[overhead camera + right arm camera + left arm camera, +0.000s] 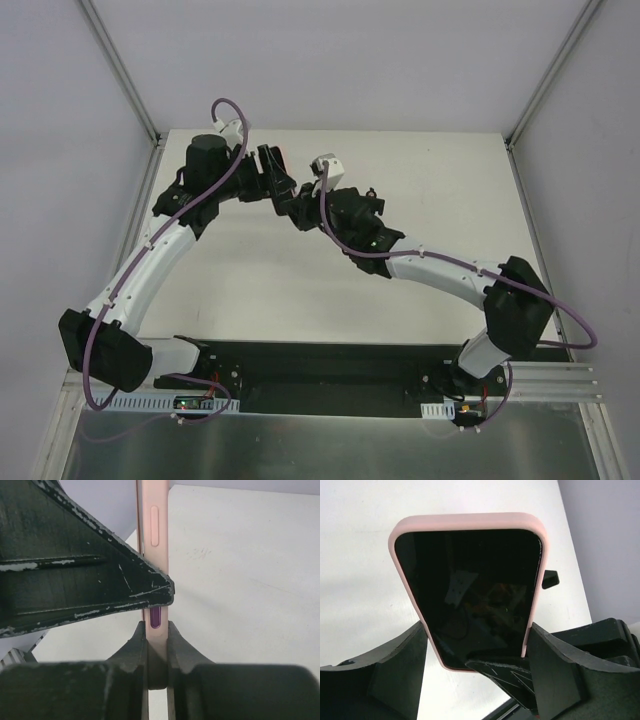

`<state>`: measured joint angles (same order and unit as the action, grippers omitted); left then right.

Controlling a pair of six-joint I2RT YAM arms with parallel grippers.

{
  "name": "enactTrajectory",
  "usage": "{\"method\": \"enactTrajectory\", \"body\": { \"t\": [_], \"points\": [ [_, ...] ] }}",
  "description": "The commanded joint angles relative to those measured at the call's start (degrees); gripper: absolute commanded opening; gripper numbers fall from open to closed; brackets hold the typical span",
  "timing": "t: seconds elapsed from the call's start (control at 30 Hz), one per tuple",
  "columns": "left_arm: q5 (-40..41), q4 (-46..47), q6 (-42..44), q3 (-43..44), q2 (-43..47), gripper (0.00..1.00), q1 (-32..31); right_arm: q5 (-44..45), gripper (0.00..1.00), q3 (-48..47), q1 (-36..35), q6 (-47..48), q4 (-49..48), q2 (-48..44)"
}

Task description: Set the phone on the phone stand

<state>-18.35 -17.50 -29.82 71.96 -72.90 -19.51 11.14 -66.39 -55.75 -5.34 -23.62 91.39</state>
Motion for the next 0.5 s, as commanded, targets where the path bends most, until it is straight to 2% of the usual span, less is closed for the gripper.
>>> {"method": "enactTrajectory", "body": {
  "t": [0.0,0.07,0.1,0.13,0.17,0.2,0.37,0.47],
  "points": [
    [-7.4,6.9,-0.7,0.8,2.4,0.05,-1.5,0.4,0.01,1.3,1.4,-1.6,-5.2,-3.7],
    [-10.4,7.7,0.1,0.8,2.9,0.33,-1.5,0.7,0.01,3.4,1.9,1.3,-6.3,-4.9],
    [-10.5,8.3,1.1,0.7,3.0,0.66,-1.4,0.8,0.01,4.2,2.0,2.5,-7.4,-6.1],
    [-10.3,8.3,1.5,0.5,3.6,0.88,-1.5,0.3,0.01,6.3,2.2,4.0,-8.4,-6.9],
    [-10.0,8.3,2.0,0.5,4.0,0.95,-1.4,-0.3,0.01,7.5,2.6,4.9,-9.5,-7.6],
    [-10.0,8.4,2.8,0.5,4.3,0.99,-1.5,-1.0,0.01,8.7,3.2,7.4,-12.3,-9.3],
    [-10.0,8.3,3.9,0.7,4.9,0.99,-1.4,-9.5,0.01,16.2,7.1,8.1,-19.8,-13.2],
    [-16.3,8.2,4.8,1.9,3.0,0.99,-1.2,-14.2,0.01,17.4,8.8,8.9,-21.1,-14.6]
  ]
}}
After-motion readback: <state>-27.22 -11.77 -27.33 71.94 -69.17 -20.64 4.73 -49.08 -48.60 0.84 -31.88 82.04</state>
